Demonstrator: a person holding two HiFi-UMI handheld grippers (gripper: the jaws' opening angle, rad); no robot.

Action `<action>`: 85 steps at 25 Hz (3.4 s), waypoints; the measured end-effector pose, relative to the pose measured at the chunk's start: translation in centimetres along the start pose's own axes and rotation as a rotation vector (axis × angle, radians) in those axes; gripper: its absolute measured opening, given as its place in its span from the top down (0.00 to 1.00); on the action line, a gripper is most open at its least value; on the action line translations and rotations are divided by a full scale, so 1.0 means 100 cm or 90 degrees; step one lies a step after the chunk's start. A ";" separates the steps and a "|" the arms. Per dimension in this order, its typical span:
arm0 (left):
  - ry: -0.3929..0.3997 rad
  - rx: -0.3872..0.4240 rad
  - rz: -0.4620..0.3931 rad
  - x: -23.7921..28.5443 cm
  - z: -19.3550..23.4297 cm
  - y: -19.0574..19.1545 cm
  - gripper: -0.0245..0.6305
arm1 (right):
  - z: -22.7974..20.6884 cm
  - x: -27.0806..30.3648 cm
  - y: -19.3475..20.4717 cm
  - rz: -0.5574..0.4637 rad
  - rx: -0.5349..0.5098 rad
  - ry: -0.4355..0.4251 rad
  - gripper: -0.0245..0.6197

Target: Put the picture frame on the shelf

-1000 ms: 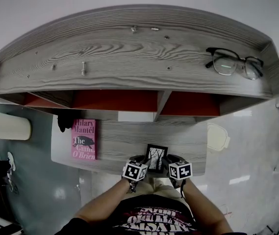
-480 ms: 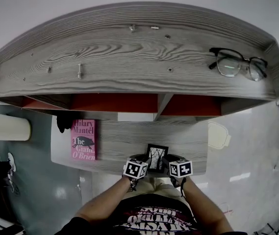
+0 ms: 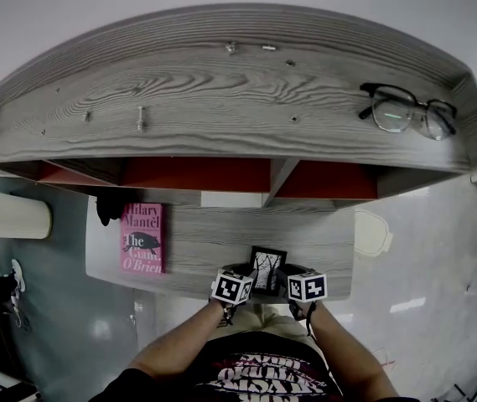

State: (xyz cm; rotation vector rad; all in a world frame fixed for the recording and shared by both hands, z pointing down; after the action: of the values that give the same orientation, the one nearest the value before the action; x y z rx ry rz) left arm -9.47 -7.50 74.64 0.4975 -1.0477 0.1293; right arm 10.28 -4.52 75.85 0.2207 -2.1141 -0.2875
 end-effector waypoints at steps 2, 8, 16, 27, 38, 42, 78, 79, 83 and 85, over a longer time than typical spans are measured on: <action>0.000 -0.004 0.002 0.001 0.000 0.000 0.78 | 0.000 0.001 -0.001 0.010 0.006 0.000 0.75; 0.000 -0.003 0.008 -0.002 -0.004 0.007 0.81 | 0.004 -0.003 0.002 0.016 0.008 0.005 0.77; -0.032 0.036 -0.035 -0.024 -0.018 0.003 0.82 | 0.019 -0.027 -0.006 -0.031 -0.026 0.009 0.80; -0.043 0.040 -0.082 -0.045 -0.029 -0.001 0.83 | 0.035 -0.055 -0.013 -0.088 -0.059 -0.003 0.81; -0.041 0.061 -0.117 -0.059 -0.041 -0.014 0.83 | 0.042 -0.078 -0.017 -0.131 -0.081 -0.006 0.79; -0.047 0.083 -0.134 -0.066 -0.047 -0.020 0.83 | 0.045 -0.090 -0.019 -0.147 -0.092 -0.006 0.79; -0.076 0.128 -0.281 -0.138 -0.099 -0.068 0.83 | 0.078 -0.183 -0.054 -0.273 -0.170 -0.020 0.79; -0.075 0.130 -0.284 -0.140 -0.099 -0.071 0.83 | 0.080 -0.185 -0.056 -0.277 -0.171 -0.019 0.79; -0.068 0.139 -0.298 -0.147 -0.100 -0.085 0.83 | 0.083 -0.195 -0.067 -0.297 -0.173 -0.014 0.79; -0.064 0.145 -0.305 -0.149 -0.102 -0.092 0.83 | 0.083 -0.199 -0.073 -0.307 -0.171 -0.010 0.79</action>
State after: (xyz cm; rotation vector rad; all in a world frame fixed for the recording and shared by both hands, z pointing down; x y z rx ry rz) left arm -5.78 -9.09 54.77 0.9552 -0.9890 -0.2051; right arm 14.00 -5.12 53.40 0.5685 -1.9879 -0.8521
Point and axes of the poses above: the fingertips, and each gripper's own axes: x forward along the fingers, z to its left, y out of its underside, the point moved 10 cm from there along -x, backward along the fingers, and after that the axes turned 2 degrees about -y, right-handed, at the moved point
